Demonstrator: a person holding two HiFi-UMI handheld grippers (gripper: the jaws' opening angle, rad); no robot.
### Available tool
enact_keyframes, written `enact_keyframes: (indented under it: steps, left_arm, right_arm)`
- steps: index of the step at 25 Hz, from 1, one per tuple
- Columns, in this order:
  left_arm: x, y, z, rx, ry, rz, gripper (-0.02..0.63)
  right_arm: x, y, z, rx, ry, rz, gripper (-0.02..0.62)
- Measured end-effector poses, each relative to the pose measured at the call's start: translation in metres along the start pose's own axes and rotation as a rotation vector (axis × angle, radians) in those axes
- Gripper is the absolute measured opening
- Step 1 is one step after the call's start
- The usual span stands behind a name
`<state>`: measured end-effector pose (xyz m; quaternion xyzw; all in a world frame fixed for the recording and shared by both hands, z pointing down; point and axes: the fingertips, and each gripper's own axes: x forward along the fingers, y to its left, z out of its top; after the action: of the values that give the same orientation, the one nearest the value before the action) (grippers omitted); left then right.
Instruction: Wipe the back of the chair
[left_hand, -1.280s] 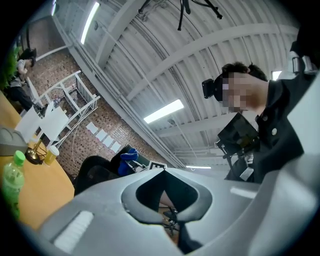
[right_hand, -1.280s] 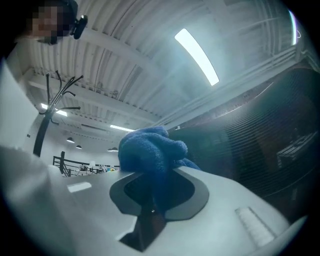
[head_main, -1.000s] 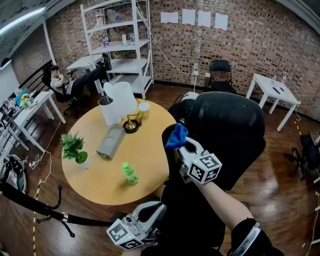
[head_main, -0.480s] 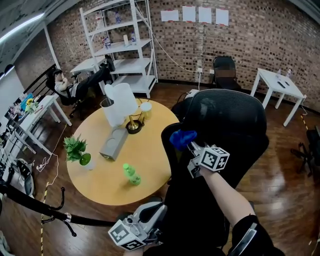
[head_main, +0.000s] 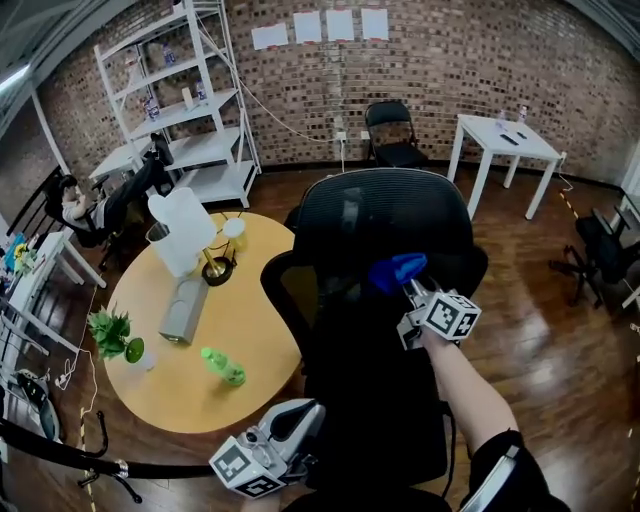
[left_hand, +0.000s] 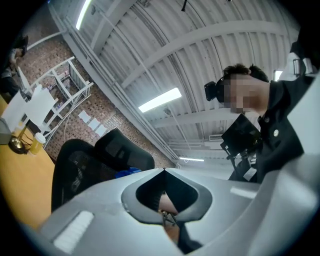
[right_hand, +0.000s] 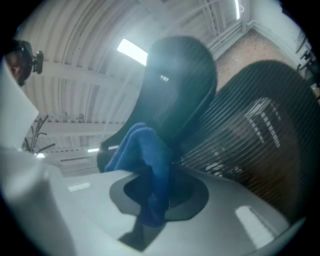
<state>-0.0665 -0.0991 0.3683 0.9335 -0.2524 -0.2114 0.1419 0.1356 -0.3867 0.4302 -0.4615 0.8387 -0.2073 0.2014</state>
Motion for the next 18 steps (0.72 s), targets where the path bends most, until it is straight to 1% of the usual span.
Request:
enact_keyframes:
  steps: [8, 11, 13, 15, 18]
  left_arm:
    - [0.036, -0.011, -0.014, -0.037, 0.027, -0.091, -0.003]
    - [0.043, -0.013, -0.019, -0.044, 0.037, -0.113, -0.003]
    - [0.045, -0.013, -0.022, -0.05, 0.045, -0.119, -0.003]
    - [0.047, -0.011, -0.025, -0.058, 0.05, -0.121, -0.003]
    - [0.05, -0.007, -0.029, -0.07, 0.056, -0.126, -0.003]
  right_arm:
    - [-0.079, -0.078, 0.066, -0.03, -0.114, -0.188, 0.054]
    - [-0.108, -0.101, 0.085, -0.048, -0.15, -0.254, 0.054]
    - [-0.127, -0.115, 0.095, -0.075, -0.154, -0.302, 0.054]
    - [-0.149, -0.13, 0.104, -0.105, -0.15, -0.376, 0.054]
    - [-0.193, -0.158, 0.117, -0.115, -0.179, -0.525, 0.054]
